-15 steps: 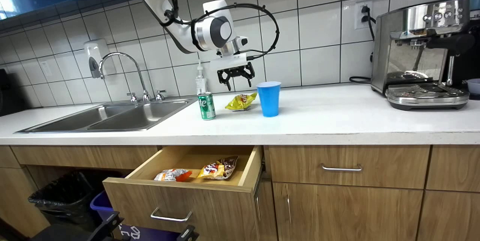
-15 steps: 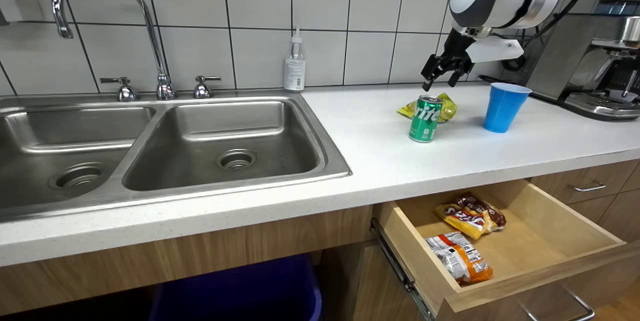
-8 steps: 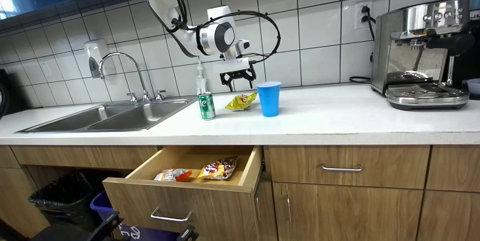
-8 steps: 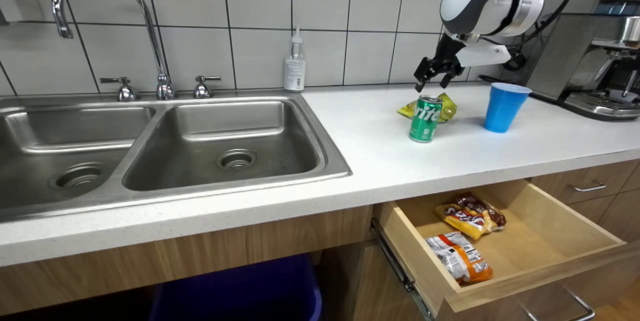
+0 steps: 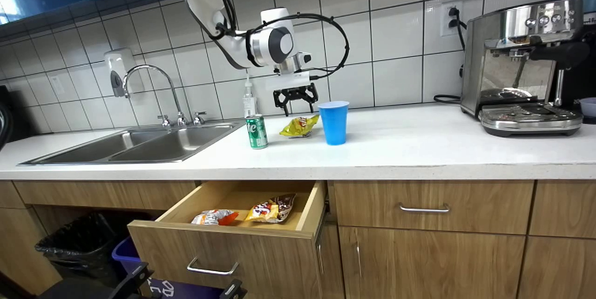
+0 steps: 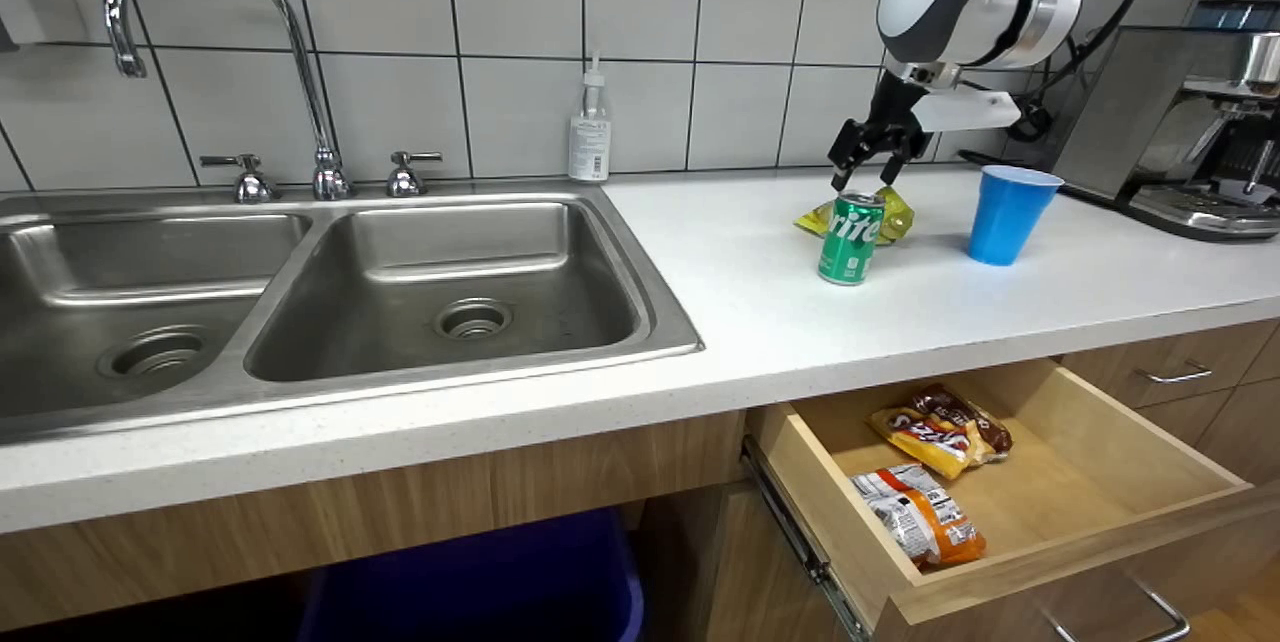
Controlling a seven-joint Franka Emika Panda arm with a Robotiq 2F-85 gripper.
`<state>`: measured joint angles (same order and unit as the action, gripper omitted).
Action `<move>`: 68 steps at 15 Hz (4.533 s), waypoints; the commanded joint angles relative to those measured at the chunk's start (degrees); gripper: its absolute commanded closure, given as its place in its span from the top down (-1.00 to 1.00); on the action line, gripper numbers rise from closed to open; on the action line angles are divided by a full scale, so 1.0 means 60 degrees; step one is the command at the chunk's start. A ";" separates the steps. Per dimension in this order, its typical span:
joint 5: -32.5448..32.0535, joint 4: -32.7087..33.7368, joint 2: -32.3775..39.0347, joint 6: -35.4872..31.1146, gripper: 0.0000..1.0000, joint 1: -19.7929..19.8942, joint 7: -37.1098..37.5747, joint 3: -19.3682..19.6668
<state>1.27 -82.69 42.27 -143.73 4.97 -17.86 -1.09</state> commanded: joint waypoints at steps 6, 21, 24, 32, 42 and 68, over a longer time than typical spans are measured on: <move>-0.0128 0.0782 0.0205 0.1391 1.00 0.0158 -0.0113 -0.0128; -0.0173 0.0649 0.0353 0.0795 1.00 0.0228 -0.0465 -0.0207; -0.0102 0.0695 0.0338 0.0595 1.00 0.0261 -0.0595 -0.0274; -0.0084 0.1097 0.0978 0.0031 1.00 0.0282 -0.0766 -0.0450; -0.0505 0.0631 0.0652 0.0473 1.00 0.0144 -0.0485 -0.0122; -0.0831 -0.2935 -0.1412 0.0152 1.00 0.0083 -0.0403 -0.0030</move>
<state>-2.33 -94.72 37.70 -142.11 5.18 -20.66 -1.47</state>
